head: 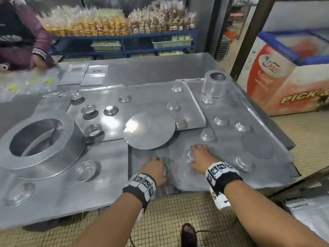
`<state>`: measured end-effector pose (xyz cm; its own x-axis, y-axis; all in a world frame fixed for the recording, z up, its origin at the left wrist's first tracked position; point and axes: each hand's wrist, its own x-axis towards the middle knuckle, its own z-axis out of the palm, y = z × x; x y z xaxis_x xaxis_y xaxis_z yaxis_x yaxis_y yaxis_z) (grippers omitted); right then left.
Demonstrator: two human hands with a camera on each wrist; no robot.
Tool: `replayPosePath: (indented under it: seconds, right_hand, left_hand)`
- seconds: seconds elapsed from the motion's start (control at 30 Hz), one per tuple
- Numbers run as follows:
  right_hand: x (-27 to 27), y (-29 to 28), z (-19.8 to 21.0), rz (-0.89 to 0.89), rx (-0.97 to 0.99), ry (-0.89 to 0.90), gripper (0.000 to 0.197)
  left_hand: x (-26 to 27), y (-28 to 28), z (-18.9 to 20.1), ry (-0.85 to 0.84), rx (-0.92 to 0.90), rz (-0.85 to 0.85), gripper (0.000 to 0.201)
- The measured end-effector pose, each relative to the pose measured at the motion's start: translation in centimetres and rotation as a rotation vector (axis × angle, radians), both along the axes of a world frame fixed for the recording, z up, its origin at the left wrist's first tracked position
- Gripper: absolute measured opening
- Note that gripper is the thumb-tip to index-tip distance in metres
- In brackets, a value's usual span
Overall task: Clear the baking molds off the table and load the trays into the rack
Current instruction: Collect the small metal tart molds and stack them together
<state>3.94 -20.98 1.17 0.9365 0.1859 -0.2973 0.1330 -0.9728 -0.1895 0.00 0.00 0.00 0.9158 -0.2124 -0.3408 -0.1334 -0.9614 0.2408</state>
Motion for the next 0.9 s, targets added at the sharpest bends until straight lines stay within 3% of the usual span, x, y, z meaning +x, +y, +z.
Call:
replayPosePath:
  seconds: [0.13, 0.37, 0.57, 0.7, 0.9]
  right_hand:
    - [2.0, -0.6, -0.3, 0.013, -0.028, 0.045, 0.07]
    - [3.1, -0.8, -0.4, 0.07, -0.05, 0.061, 0.065]
    - [4.1, -1.6, -1.0, 0.12, 0.061, 0.05, 0.071]
    - [4.3, -2.7, -0.6, 0.131, 0.23, 0.023, 0.089]
    - [3.4, -3.1, 1.4, 0.166, 0.451, -0.106, 0.068]
  left_hand:
    - [1.1, -0.7, -0.4, 0.03, 0.125, 0.039, 0.058]
    - [2.3, -1.5, 1.2, 0.093, 0.138, 0.038, 0.047]
    - [1.9, -2.8, 2.0, 0.105, 0.225, -0.015, 0.061]
    - [2.2, -2.0, 2.6, 0.051, 0.004, 0.118, 0.042]
    - [2.9, -0.8, 2.1, -0.049, -0.513, 0.383, 0.053]
